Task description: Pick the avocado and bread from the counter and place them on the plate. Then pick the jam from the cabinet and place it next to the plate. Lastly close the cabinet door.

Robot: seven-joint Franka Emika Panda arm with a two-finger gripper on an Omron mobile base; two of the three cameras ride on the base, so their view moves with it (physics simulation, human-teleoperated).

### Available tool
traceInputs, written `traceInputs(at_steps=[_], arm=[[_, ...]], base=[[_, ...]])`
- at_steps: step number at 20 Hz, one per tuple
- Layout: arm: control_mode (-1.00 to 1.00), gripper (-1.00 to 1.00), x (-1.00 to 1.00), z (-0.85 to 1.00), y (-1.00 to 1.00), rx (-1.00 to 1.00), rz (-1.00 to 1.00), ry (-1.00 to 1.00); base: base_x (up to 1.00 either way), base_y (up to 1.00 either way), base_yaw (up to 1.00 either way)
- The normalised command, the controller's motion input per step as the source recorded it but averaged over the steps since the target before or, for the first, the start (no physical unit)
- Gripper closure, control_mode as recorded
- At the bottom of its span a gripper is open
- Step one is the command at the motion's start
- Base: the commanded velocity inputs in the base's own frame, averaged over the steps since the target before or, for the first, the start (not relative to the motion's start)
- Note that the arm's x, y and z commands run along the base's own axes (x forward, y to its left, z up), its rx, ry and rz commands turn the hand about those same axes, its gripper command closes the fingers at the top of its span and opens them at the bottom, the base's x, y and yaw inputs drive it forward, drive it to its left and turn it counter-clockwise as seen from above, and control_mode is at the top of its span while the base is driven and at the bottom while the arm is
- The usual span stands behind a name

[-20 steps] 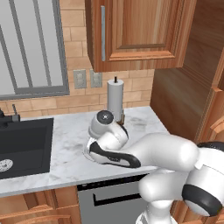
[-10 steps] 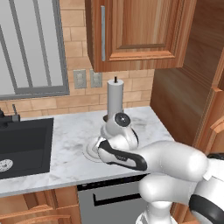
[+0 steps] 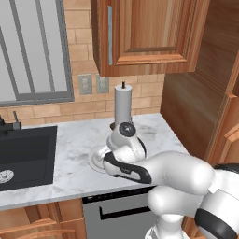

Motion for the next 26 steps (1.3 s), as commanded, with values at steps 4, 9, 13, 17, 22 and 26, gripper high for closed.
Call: traceInputs(at_steps=[4, 9, 13, 17, 22, 26], arm=[[-1.0, 1.0, 0.14, -0.13, 0.0, 0.13, -0.28, 0.15], [-1.0, 1.0, 0.11, -0.18, 0.0, 0.12, -0.25, 0.16], [-1.0, 1.0, 0.11, -0.2, 0.0, 0.07, -0.2, 0.1], [-1.0, 1.0, 0.14, -0.11, 0.0, 0.03, -0.16, 0.01], [-1.0, 1.0, 0.14, -0.06, 0.0, 0.0, -0.13, 0.0], [-1.0, 1.0, 0.13, -0.09, 0.0, 0.02, -0.11, 0.01]], base=[[0.0, 0.0, 0.0], [0.0, 0.0, 0.0], [0.0, 0.0, 0.0], [0.0, 0.0, 0.0], [0.0, 0.0, 0.0], [0.0, 0.0, 0.0]])
